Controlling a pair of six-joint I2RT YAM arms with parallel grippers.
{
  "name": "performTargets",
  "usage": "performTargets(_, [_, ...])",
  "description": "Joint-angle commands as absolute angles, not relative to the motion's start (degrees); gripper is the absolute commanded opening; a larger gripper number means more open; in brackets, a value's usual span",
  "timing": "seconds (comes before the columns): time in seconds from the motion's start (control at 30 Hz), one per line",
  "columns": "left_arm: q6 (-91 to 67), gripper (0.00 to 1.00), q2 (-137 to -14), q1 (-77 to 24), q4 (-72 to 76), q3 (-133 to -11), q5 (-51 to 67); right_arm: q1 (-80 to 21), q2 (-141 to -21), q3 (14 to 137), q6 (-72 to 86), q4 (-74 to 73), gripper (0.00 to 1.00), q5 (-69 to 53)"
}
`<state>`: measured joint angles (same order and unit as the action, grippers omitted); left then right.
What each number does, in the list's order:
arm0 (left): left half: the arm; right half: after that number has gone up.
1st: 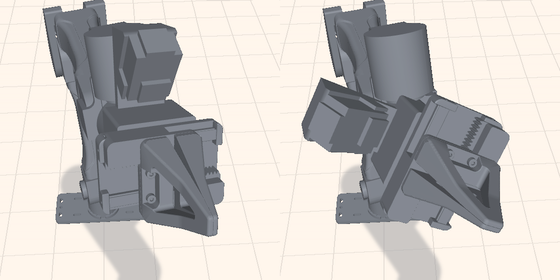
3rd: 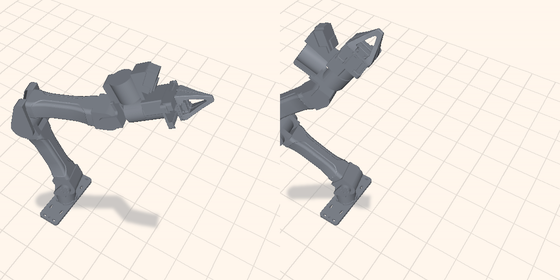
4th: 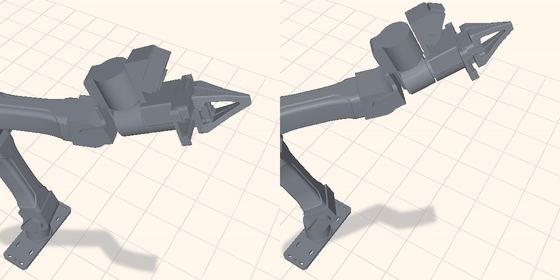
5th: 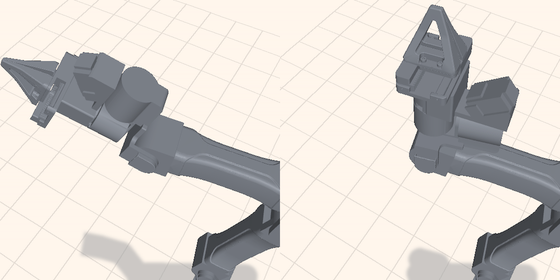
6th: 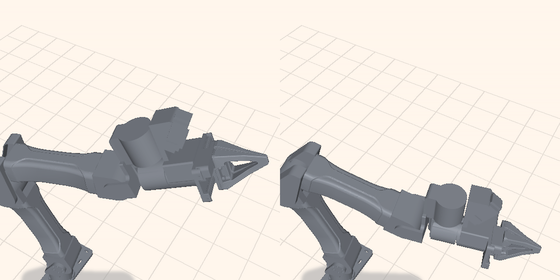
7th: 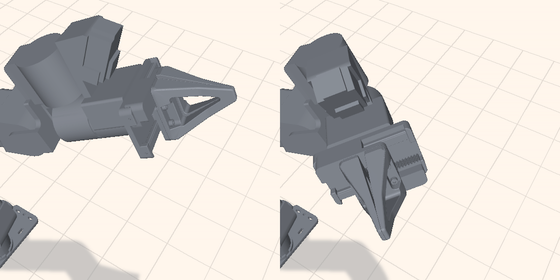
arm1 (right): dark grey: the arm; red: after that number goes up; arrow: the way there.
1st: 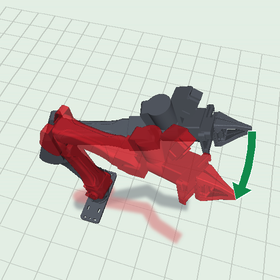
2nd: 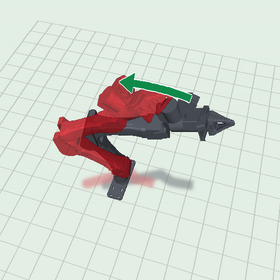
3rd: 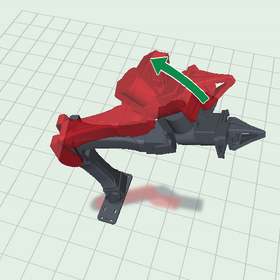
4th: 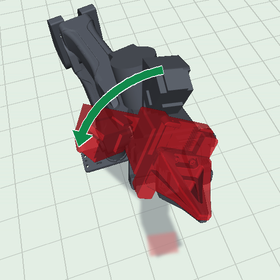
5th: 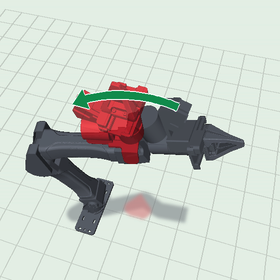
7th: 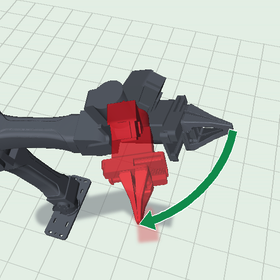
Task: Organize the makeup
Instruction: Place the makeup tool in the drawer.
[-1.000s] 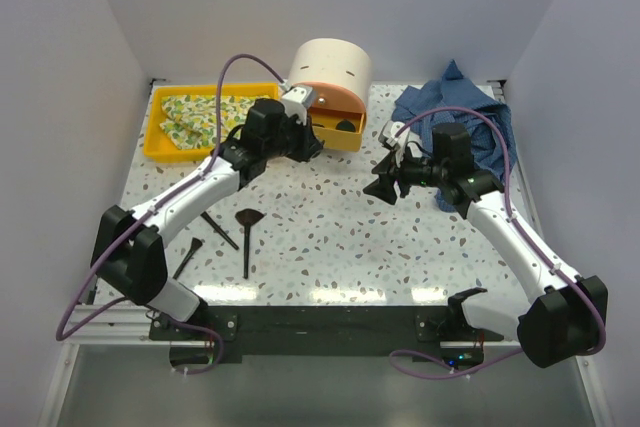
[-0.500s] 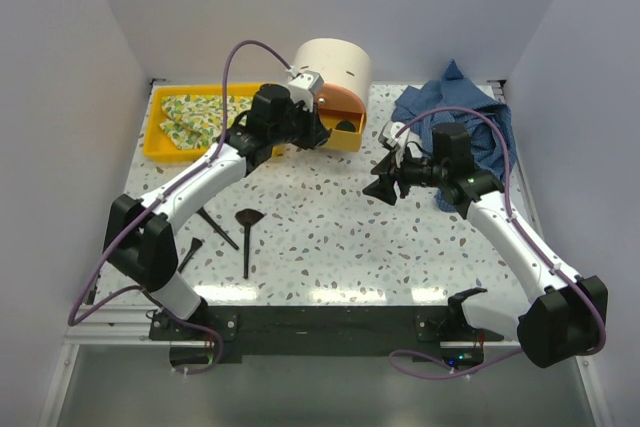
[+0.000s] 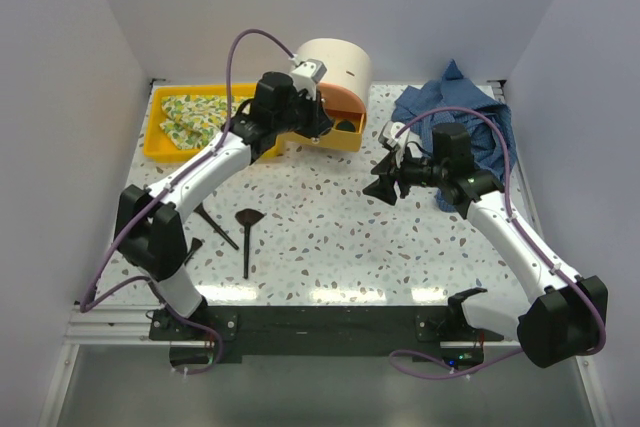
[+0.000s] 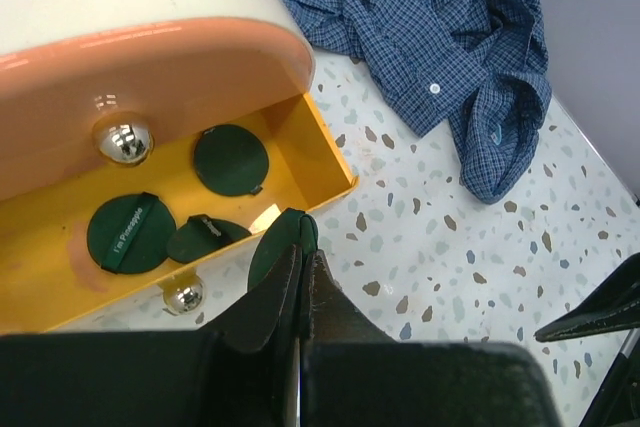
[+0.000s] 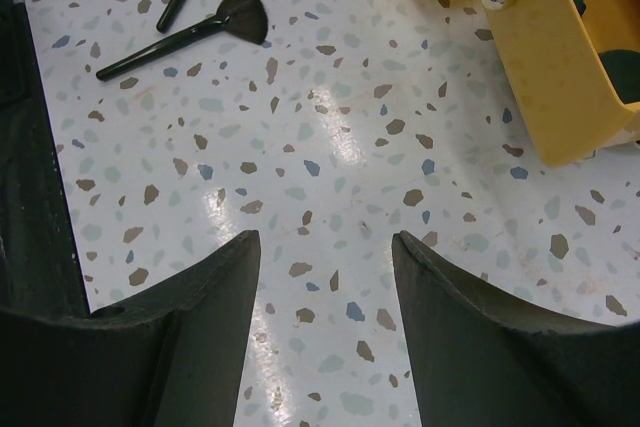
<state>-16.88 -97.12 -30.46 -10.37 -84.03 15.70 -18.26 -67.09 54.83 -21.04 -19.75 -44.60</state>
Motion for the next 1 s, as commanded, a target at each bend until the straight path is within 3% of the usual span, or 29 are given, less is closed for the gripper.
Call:
performTargets(0.0, [-16.26,0.0,-98.96,-29.53,-9.58,-89.56,17.4,-17.93,-66.09,55.2,-21.97,-18.99,0.6,-46.41])
performTargets(0.57, [-16.0,0.0,-108.19,-27.95,-12.74,-102.12,16.53,-17.67,-65.48,55.2,-22.41,-19.34,0.6,-46.49])
performTargets(0.97, [-13.8,0.03,-108.28,-27.77,-13.01,-97.29,13.62,-17.4,-65.57,55.11,-22.32,-19.34,0.6,-46.67])
